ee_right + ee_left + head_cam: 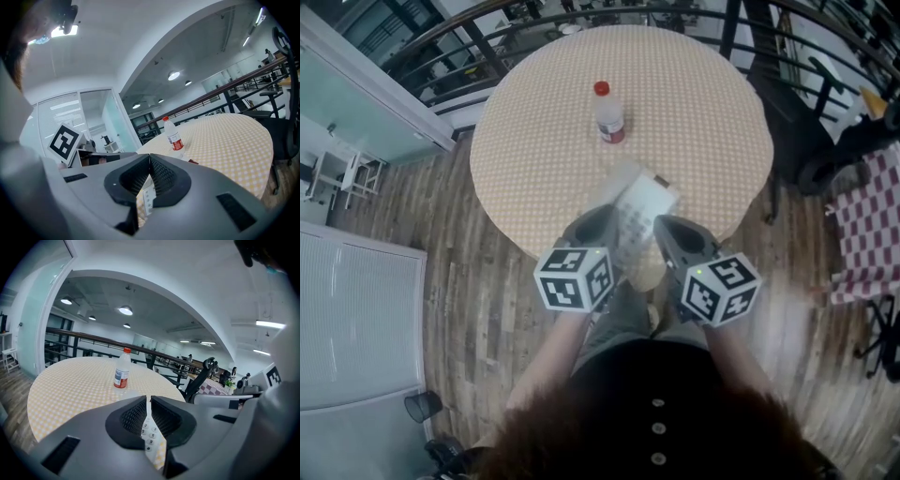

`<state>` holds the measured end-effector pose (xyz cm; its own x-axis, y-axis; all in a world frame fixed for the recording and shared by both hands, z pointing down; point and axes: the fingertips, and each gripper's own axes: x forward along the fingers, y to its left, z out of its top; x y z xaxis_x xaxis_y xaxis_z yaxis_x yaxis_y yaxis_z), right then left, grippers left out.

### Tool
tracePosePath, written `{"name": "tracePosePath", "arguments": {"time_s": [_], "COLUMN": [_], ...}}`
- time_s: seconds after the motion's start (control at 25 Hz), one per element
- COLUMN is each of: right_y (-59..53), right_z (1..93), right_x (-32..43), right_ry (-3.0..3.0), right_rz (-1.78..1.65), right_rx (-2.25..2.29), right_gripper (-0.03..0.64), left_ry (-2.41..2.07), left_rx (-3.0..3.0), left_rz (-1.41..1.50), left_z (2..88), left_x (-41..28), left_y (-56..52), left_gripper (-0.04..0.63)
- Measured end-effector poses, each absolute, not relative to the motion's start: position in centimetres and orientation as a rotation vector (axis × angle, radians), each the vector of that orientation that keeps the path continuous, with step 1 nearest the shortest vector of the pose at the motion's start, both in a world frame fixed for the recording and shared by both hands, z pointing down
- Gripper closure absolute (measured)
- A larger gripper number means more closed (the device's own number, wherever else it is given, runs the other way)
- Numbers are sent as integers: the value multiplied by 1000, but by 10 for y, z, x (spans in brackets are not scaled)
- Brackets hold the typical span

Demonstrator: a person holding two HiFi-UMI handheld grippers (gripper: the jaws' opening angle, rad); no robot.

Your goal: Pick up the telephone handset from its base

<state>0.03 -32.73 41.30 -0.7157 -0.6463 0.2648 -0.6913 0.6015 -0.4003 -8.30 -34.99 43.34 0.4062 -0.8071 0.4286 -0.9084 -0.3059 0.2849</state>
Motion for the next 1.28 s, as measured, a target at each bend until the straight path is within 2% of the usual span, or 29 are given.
{"name": "tracePosePath", "arguments": {"time_s": [0.68, 0.92, 1.08, 1.28], "right_y": [-362, -375, -379, -381], "right_z": [439, 449, 457, 464], "right_x": [-19, -20, -23, -24], "right_ry": [-2682, -2656, -2638, -2619], "right_rz": [798, 821, 832, 850], "right_rx": [1091, 1096, 1083, 1069], "right_gripper": [606, 606, 606, 606], "left_ry": [-1396, -1374, -1390, -1330], "left_rx": [2245, 2252, 2262, 2263], "left_rz": [544, 680, 809, 826], "left_z": [467, 487, 502, 515], "left_x": [-94, -98, -103, -103], "left_y": [-392, -405, -411, -421], "left_gripper": [432, 351, 330, 316]}}
